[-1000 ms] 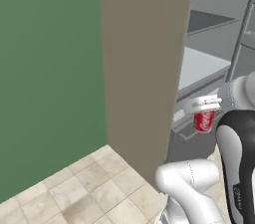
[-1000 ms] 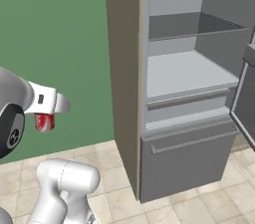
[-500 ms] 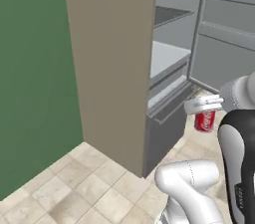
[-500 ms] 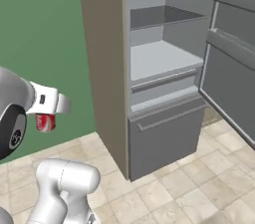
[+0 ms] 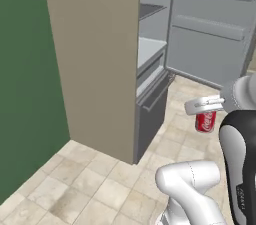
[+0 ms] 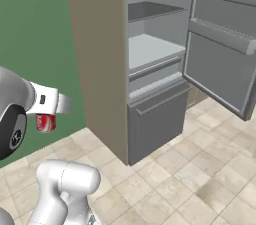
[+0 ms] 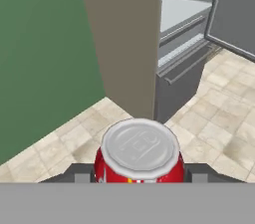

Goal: Open the fridge, grab two sodas, and place both sodas inside the bowl with ice on the dining counter.

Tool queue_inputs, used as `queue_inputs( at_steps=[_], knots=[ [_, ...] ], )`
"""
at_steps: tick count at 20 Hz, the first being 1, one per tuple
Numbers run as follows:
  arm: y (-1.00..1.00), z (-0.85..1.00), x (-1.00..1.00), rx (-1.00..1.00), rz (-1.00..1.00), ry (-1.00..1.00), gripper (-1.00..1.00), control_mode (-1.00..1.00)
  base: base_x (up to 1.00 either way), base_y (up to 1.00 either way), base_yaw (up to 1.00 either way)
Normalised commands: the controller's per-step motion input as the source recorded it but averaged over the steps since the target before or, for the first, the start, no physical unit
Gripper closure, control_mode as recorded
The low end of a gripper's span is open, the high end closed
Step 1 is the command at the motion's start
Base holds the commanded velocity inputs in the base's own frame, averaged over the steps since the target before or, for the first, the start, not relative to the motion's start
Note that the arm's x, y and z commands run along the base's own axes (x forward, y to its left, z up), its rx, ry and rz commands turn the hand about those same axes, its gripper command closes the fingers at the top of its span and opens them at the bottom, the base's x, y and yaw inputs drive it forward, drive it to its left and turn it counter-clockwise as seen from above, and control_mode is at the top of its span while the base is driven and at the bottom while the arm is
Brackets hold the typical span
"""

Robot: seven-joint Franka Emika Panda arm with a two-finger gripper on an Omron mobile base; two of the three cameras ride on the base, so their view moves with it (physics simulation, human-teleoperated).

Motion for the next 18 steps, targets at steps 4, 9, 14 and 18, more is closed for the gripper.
queue_inputs(
  at_steps=[4, 9, 14, 18],
  knots=[
    [0.0, 0.0, 0.0, 0.0, 0.0, 0.0, 1.0, 1.0, -0.65, 0.23, -0.49],
    [0.0, 0.0, 0.0, 0.0, 0.0, 0.0, 1.0, 1.0, -0.65, 0.02, -0.53],
    [0.0, 0.0, 0.0, 0.0, 0.0, 0.0, 1.0, 1.0, -0.54, -0.29, -0.47],
    [0.0, 0.0, 0.0, 0.0, 0.0, 0.0, 1.0, 1.0, -0.46, -0.63, -0.4]
  ],
)
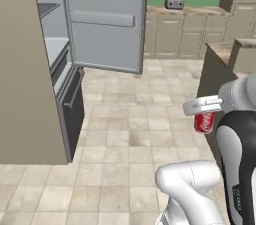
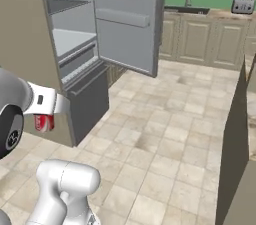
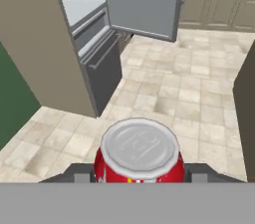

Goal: Open the fridge, grab two sodas, and place both sodas inside the bowl with ice on the dining counter.

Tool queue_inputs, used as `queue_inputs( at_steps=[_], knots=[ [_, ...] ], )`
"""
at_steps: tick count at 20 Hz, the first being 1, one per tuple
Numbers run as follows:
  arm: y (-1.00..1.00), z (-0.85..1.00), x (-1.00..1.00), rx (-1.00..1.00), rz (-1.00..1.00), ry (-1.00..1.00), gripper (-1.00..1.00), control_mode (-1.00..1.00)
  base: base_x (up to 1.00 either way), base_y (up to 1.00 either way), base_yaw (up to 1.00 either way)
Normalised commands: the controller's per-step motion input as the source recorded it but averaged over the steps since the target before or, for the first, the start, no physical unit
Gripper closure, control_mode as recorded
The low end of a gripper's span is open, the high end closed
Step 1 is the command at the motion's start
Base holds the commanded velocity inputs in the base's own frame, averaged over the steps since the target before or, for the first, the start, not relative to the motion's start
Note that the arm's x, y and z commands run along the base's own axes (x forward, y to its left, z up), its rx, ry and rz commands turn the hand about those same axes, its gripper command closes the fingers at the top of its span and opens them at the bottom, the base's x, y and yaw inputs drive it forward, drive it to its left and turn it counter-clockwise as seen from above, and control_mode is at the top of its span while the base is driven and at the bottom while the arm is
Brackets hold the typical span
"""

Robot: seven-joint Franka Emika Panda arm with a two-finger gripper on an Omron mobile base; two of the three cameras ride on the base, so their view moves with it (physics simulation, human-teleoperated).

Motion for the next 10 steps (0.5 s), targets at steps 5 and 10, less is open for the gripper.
queue_inputs(
  at_steps=[5, 10],
  knots=[
    [0.0, 0.0, 0.0, 0.0, 0.0, 0.0, 1.0, 1.0, -0.28, -0.96, -0.28],
    [0.0, 0.0, 0.0, 0.0, 0.0, 0.0, 1.0, 1.0, -0.12, -1.0, -0.2]
  ],
)
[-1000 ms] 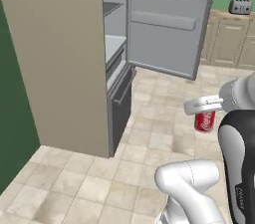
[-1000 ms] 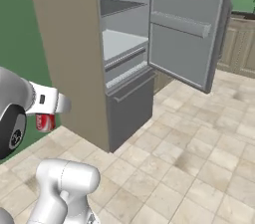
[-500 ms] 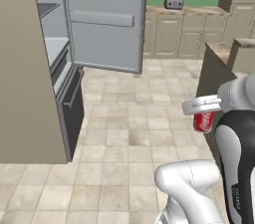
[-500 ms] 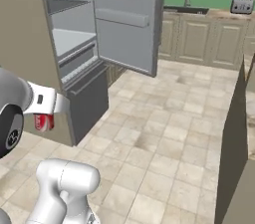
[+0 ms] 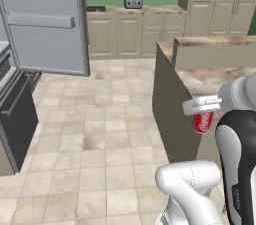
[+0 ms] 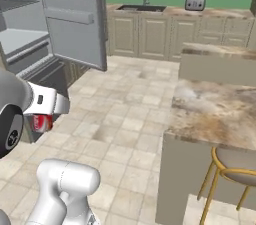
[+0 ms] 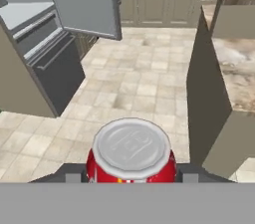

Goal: Open the fridge, grab two sodas, and place both sodas inside the bowl with ice on the dining counter.

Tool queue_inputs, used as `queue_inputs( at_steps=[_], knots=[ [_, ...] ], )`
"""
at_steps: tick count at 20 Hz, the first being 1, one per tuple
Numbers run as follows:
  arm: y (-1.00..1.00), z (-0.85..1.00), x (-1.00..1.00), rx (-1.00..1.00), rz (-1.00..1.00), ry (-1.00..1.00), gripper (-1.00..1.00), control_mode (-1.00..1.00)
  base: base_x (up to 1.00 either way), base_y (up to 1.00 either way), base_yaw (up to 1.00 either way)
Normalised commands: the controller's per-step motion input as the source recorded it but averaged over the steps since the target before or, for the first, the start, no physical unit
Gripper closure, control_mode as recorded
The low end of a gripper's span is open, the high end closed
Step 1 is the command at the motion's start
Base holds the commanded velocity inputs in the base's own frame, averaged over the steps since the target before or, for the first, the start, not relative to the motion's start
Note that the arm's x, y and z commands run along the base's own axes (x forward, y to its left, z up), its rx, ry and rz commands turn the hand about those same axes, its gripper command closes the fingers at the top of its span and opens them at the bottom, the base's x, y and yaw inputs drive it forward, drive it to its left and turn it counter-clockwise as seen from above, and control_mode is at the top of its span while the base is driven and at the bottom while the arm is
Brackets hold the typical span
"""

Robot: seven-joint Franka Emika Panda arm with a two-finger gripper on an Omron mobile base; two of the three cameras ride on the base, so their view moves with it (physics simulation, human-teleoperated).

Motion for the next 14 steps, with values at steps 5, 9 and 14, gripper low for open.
queue_inputs(
  at_steps=[5, 9, 14],
  knots=[
    [0.0, 0.0, 0.0, 0.0, 0.0, 0.0, 1.0, 1.0, -0.19, -1.0, -0.13],
    [0.0, 0.0, 0.0, 0.0, 0.0, 0.0, 1.0, 1.0, -0.15, -1.0, -0.13],
    [0.0, 0.0, 0.0, 0.0, 0.0, 0.0, 1.0, 1.0, -0.1, -1.0, -0.13]
  ],
)
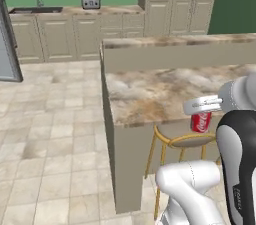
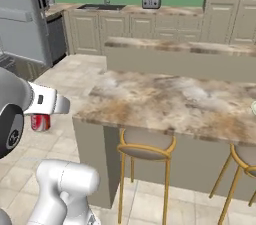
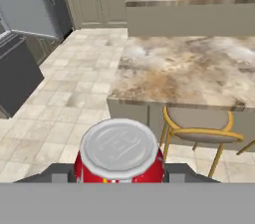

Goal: Open the fridge, grab two sodas, and place both sodas inside the bowl with ice on the dining counter.

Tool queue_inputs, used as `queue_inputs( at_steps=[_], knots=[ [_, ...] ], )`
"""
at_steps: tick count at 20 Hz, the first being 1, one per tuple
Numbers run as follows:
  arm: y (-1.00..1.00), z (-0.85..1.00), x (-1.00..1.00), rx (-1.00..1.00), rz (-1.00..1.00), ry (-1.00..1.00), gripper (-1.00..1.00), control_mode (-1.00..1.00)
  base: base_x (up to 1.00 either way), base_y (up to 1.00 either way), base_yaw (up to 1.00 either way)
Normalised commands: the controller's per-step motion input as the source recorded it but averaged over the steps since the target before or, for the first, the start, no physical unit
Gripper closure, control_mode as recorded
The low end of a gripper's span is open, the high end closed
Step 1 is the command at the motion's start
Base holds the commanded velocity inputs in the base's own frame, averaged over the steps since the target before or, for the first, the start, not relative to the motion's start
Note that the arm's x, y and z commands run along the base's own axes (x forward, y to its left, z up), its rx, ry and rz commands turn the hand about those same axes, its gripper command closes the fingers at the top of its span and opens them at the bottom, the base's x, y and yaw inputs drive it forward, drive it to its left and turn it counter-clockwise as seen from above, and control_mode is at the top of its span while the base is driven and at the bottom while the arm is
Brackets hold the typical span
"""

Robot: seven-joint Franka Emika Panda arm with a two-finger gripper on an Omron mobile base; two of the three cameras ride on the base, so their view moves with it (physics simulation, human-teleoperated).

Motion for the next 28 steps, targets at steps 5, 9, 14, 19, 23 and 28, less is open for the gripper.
queue_inputs(
  at_steps=[5, 9, 14, 19, 23, 28],
  knots=[
    [0.0, 0.0, 0.0, 0.0, 0.0, 0.0, 1.0, 1.0, -0.08, -1.0, -0.13],
    [0.0, 0.0, 0.0, 0.0, 0.0, 0.0, 1.0, 1.0, -0.01, -1.0, -0.12],
    [0.0, 0.0, 0.0, 0.0, 0.0, 0.0, 1.0, 1.0, 0.0, -1.0, -0.11],
    [0.0, 0.0, 0.0, 0.0, 0.0, 0.0, 1.0, 1.0, 0.04, -0.99, -0.08],
    [0.0, 0.0, 0.0, 0.0, 0.0, 0.0, 1.0, 1.0, 0.32, -0.77, -0.04],
    [0.0, 0.0, 0.0, 0.0, 0.0, 0.0, 1.0, 1.0, 0.74, -0.3, 0.0]
  ],
)
